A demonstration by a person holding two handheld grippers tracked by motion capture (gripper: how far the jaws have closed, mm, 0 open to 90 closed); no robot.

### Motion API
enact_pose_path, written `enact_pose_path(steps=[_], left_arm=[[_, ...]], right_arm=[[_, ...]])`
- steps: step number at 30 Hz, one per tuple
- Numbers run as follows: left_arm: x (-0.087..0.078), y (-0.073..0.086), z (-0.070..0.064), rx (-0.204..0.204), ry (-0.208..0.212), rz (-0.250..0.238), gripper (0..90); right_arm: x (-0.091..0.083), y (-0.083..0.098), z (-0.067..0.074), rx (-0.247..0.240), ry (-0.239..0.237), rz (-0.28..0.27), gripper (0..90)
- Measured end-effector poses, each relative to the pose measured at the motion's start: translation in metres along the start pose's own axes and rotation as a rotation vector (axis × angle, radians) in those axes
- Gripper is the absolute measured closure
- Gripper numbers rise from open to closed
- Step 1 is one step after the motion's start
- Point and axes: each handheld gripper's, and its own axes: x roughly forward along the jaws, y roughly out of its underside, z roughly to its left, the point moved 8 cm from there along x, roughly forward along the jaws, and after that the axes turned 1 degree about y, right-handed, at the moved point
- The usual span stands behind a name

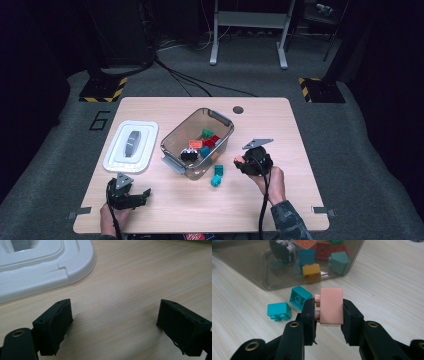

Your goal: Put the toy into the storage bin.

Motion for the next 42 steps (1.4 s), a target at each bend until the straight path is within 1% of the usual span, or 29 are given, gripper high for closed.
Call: enact_pose_path(steps=[4, 5, 7, 8, 15, 18, 19, 20, 24, 25, 27, 28, 29, 30, 31, 33, 35, 36, 37, 40, 41, 42], left_arm=[[0.000, 0.000, 0.000, -0.001, -0.001, -0.003, 12.5], [0.000, 0.000, 0.000, 0.001, -0.001, -0.001, 12.5], [0.000, 0.000, 0.000, 0.001, 0.001, 0.001, 12.5], [0.000, 0.000, 0.000, 0.000, 0.000, -0.001, 12.5], [0.000, 0.000, 0.000, -0.001, -0.002, -0.002, 12.5], [0.000, 0.000, 0.000, 0.000, 0.000, 0.000, 12.5], [0.000, 0.000, 0.000, 0.000, -0.004, -0.005, 12.5], [0.001, 0.000, 0.000, -0.001, -0.005, -0.008, 12.5], [0.000, 0.000, 0.000, 0.000, -0.001, -0.002, 12.5], [0.000, 0.000, 0.000, -0.001, -0.003, -0.004, 12.5], [0.000, 0.000, 0.000, 0.000, 0.001, 0.000, 12.5], [0.000, 0.000, 0.000, -0.002, -0.004, -0.006, 12.5], [0.000, 0.000, 0.000, -0.001, -0.001, -0.003, 12.5], [0.000, 0.000, 0.000, 0.000, 0.000, 0.000, 12.5], [0.000, 0.000, 0.000, 0.000, 0.000, 0.000, 12.5], [0.000, 0.000, 0.000, 0.001, 0.000, 0.001, 12.5], [0.000, 0.000, 0.000, 0.000, 0.001, 0.001, 12.5], [0.000, 0.000, 0.000, 0.000, 0.000, 0.001, 12.5], [0.000, 0.000, 0.000, -0.001, -0.003, -0.004, 12.5], [0.000, 0.000, 0.000, 0.000, 0.000, 0.000, 12.5], [0.000, 0.000, 0.000, -0.001, 0.000, -0.001, 12.5], [0.000, 0.000, 0.000, -0.001, 0.001, 0.000, 12.5]], right_arm=[[-0.004, -0.009, 0.000, -0.016, 0.001, -0.014, 66.9], [-0.005, -0.011, 0.000, -0.011, 0.005, -0.017, 66.9], [-0.009, -0.017, -0.002, -0.029, 0.004, -0.023, 67.0], [-0.010, -0.019, -0.001, -0.017, 0.004, -0.028, 66.9], [-0.018, -0.032, -0.002, -0.044, 0.016, -0.042, 67.0], [-0.020, -0.039, -0.002, -0.045, 0.026, -0.050, 67.0], [-0.022, -0.041, -0.002, -0.061, 0.023, -0.051, 66.9], [-0.024, -0.044, -0.001, -0.055, 0.023, -0.057, 67.0], [-0.029, -0.055, -0.002, -0.075, 0.030, -0.074, 67.0], [-0.030, -0.058, -0.001, -0.072, 0.032, -0.075, 67.0], [-0.031, -0.064, -0.001, -0.083, 0.029, -0.087, 67.0], [-0.032, -0.067, 0.000, -0.084, 0.030, -0.091, 67.0], [-0.033, -0.069, 0.000, -0.081, 0.029, -0.089, 67.0], [-0.034, -0.072, 0.000, -0.088, 0.030, -0.096, 67.0], [-0.035, -0.074, 0.001, -0.084, 0.029, -0.098, 67.0], [-0.036, -0.080, 0.001, -0.099, 0.031, -0.107, 67.0], [-0.037, -0.084, 0.003, -0.091, 0.027, -0.100, 67.0], [-0.036, -0.088, 0.003, -0.114, 0.031, -0.113, 67.0], [-0.036, -0.090, 0.005, -0.099, 0.028, -0.109, 67.0], [-0.036, -0.098, 0.009, -0.115, 0.024, -0.108, 67.0], [-0.034, -0.101, 0.010, -0.129, 0.022, -0.119, 67.0], [-0.035, -0.103, 0.012, -0.120, 0.022, -0.109, 67.0]])
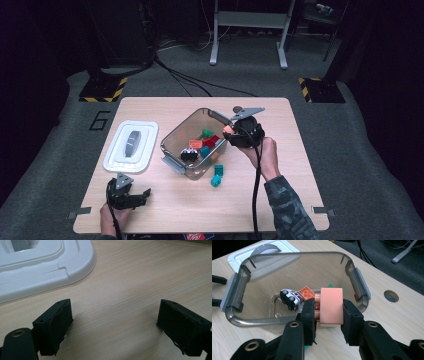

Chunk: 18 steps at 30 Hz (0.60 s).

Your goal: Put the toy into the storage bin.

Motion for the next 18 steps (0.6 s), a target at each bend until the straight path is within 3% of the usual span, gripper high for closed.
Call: enact_pose_path(steps=[8, 18], left_arm=[[0.000, 0.000, 0.000, 0.002, 0.000, 0.001, 12.6], [0.000, 0.000, 0.000, 0.000, 0.000, 0.000, 12.6]], right_arm=[[0.010, -0.020, 0.012, -0.050, -0.024, -0.013, 67.0], [0.025, -0.028, 0.031, -0.088, -0.059, 0.016, 67.0]])
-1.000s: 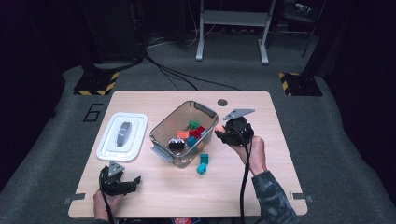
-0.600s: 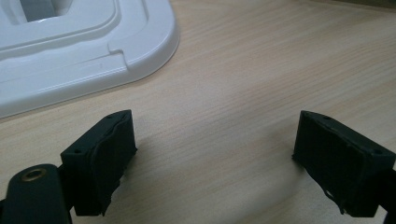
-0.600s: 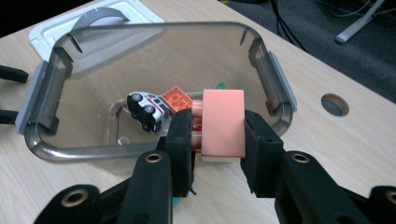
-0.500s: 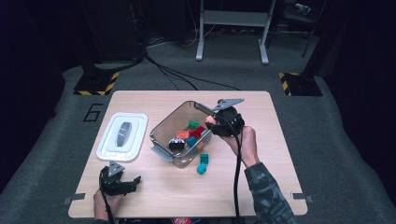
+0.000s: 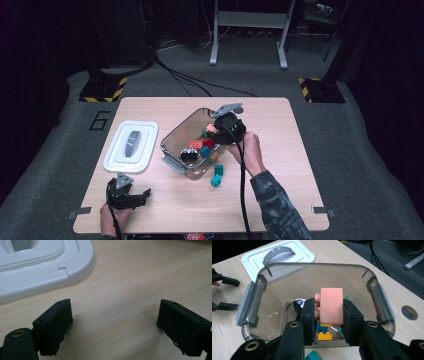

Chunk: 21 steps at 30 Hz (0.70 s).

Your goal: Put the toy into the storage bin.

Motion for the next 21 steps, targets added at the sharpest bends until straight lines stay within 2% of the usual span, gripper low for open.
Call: enact_pose_path(steps=[5, 6, 7, 8, 12, 21], left_arm=[[0.000, 0.000, 0.000, 0.000, 0.000, 0.000, 12.5], [0.000, 0.000, 0.000, 0.000, 0.000, 0.000, 12.5], [0.000, 0.000, 0.000, -0.001, -0.002, -0.003, 12.5], [0.000, 0.000, 0.000, -0.001, -0.002, -0.003, 12.5], [0.000, 0.000, 0.000, 0.001, 0.000, 0.000, 12.5], [0.000, 0.000, 0.000, 0.001, -0.003, -0.005, 12.5]], right_arm=[[0.006, -0.002, 0.006, -0.015, -0.016, 0.007, 66.9], [0.007, -0.001, 0.008, 0.001, -0.021, 0.012, 67.0], [0.008, -0.001, 0.009, -0.018, -0.024, 0.011, 67.0], [0.010, 0.000, 0.011, -0.006, -0.027, 0.020, 66.9], [0.019, 0.006, 0.015, -0.019, -0.053, 0.049, 66.9], [0.034, 0.022, 0.028, -0.004, -0.110, 0.121, 66.9]])
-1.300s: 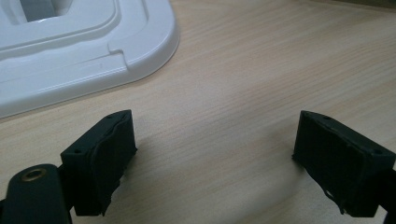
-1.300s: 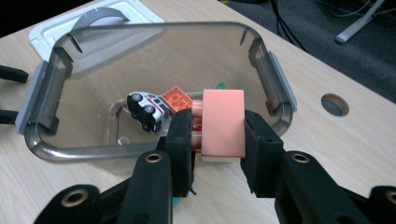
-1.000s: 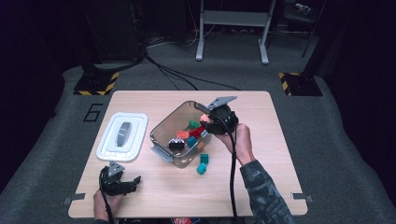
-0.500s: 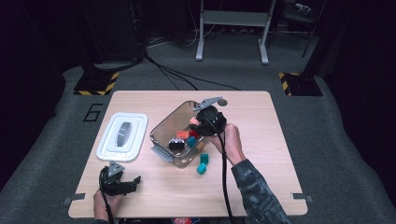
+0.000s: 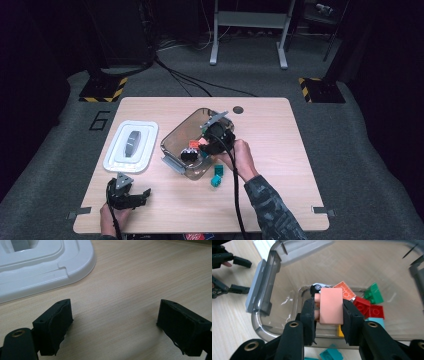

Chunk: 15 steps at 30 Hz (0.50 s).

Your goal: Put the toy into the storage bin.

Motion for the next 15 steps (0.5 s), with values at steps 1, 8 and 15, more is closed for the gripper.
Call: enact_pose_path(steps=[1, 8, 15], left_arm=[[0.000, 0.000, 0.000, 0.000, 0.002, 0.004, 12.6], [0.000, 0.000, 0.000, 0.000, 0.002, 0.003, 12.5], [0.000, 0.000, 0.000, -0.003, -0.003, -0.007, 12.5]], right_arm=[[0.001, 0.001, 0.001, 0.003, -0.007, 0.006, 66.8], [0.003, 0.011, 0.006, 0.004, -0.032, 0.039, 66.7], [0.003, 0.014, 0.005, 0.017, -0.036, 0.029, 66.2]])
